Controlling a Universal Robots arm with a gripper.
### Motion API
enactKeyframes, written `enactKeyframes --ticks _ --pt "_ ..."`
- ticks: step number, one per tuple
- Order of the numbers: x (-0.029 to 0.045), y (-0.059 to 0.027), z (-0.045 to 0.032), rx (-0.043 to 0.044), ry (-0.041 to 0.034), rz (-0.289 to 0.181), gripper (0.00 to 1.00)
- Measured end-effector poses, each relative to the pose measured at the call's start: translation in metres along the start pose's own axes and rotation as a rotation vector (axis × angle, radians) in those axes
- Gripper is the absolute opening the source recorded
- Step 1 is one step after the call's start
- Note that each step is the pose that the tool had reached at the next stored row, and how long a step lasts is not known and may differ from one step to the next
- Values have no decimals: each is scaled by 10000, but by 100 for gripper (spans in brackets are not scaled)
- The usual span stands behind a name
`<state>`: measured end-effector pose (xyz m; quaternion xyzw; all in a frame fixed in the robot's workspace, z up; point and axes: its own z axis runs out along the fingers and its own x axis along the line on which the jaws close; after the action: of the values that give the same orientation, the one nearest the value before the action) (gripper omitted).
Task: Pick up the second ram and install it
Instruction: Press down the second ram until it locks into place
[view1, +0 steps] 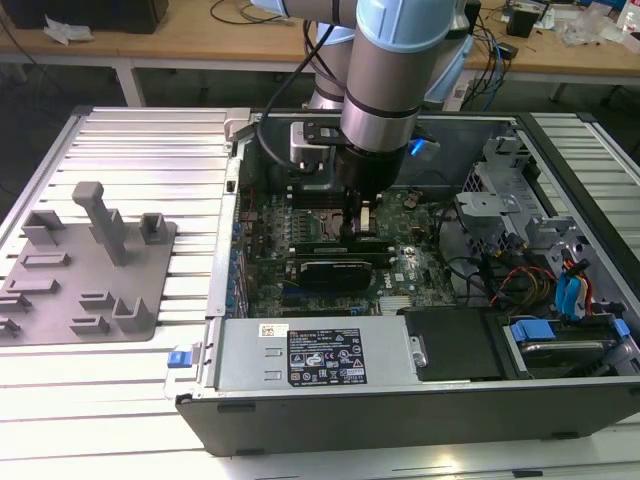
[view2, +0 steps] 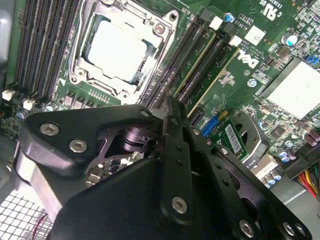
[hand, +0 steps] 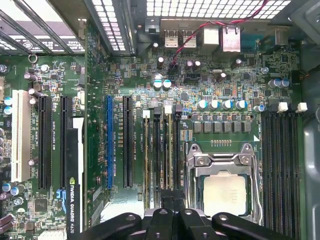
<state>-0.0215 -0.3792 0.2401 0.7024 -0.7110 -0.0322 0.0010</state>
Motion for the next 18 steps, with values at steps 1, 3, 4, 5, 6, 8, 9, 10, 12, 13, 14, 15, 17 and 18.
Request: enactKeyframes --ticks 1,3,4,5,6,8,9,10,12,13,14,15,17,18 --pt "0 0 0 0 0 -1 8" --pt "0 -12 0 0 -1 -3 8" --pt "-1 -38 -2 0 -1 -1 8" --pt "-1 -62 -3 0 0 0 8" --pt "-1 -81 -4 0 0 0 8" --pt "-2 -162 -7 1 -1 -1 8" --pt "-3 -206 -9 1 -1 0 8" --pt "-4 -250 -11 0 -1 -2 8" --pt "-4 -285 -13 1 0 0 8" --pt "-4 -313 -15 0 0 0 8" --pt "-5 -335 -16 0 0 0 8" --pt "-5 -360 -17 0 0 -1 8" --pt "-6 -414 -19 1 0 -1 8" --pt "-6 -431 -20 1 0 0 8"
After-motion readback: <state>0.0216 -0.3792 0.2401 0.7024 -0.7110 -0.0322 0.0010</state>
